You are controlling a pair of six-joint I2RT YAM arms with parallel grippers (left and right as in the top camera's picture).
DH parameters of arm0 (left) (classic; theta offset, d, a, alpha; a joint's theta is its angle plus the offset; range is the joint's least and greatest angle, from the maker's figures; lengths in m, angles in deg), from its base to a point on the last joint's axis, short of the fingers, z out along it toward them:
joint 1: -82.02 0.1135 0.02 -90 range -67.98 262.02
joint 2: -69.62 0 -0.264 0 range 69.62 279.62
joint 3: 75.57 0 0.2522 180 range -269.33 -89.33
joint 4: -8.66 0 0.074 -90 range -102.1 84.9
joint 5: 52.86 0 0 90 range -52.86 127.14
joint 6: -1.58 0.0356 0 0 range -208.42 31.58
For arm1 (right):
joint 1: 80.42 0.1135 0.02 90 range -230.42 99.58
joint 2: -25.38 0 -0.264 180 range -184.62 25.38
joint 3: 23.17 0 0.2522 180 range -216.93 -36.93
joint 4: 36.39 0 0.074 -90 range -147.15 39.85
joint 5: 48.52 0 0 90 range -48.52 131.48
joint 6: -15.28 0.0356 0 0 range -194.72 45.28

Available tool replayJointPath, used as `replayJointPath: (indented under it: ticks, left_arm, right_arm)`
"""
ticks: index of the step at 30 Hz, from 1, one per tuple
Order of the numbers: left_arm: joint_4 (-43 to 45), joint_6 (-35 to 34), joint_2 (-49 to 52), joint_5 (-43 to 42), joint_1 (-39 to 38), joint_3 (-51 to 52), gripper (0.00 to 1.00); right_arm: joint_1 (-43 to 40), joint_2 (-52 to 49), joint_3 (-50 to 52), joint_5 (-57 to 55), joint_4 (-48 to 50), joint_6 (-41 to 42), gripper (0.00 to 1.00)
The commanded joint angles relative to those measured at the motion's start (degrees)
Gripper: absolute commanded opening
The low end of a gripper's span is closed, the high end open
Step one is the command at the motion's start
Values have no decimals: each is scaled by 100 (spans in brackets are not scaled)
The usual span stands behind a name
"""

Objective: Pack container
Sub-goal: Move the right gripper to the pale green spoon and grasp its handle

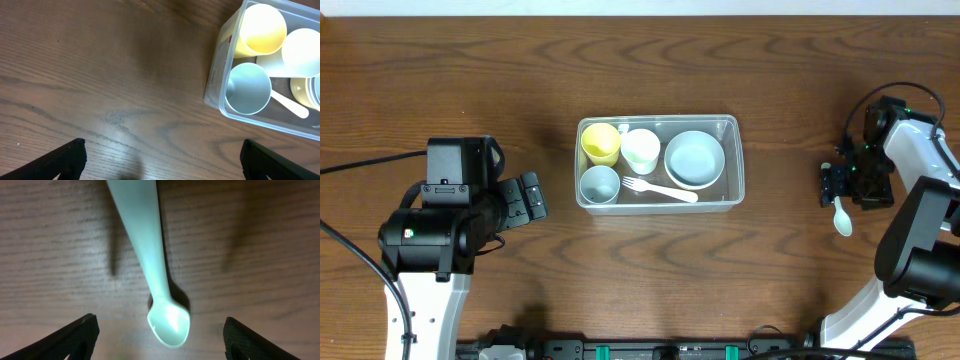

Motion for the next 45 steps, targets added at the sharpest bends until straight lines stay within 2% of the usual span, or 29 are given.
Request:
replayJointPath:
  ticks: [1,10,17,27,39,45]
  left_arm:
    - [-15,-11,-4,66,28,17,98]
    - [-20,-11,-4,66,28,17,98]
    - [-17,-11,-4,66,28,17,98]
    - [-83,-11,-4,66,28,17,98]
    - [-83,-11,-4,66,28,17,98]
    - [-81,-11,-4,66,28,17,98]
  right_arm:
    - [-9,-81,114,26,122,-81,81]
    - [-11,-81,732,328,942,-81,81]
    - [-9,-81,748,525,1091,-81,78]
    - [-9,-81,745,603,1117,-74,45]
    - [-9,-81,745,649,1182,31,23]
    - [-9,-81,745,647,1237,92,17]
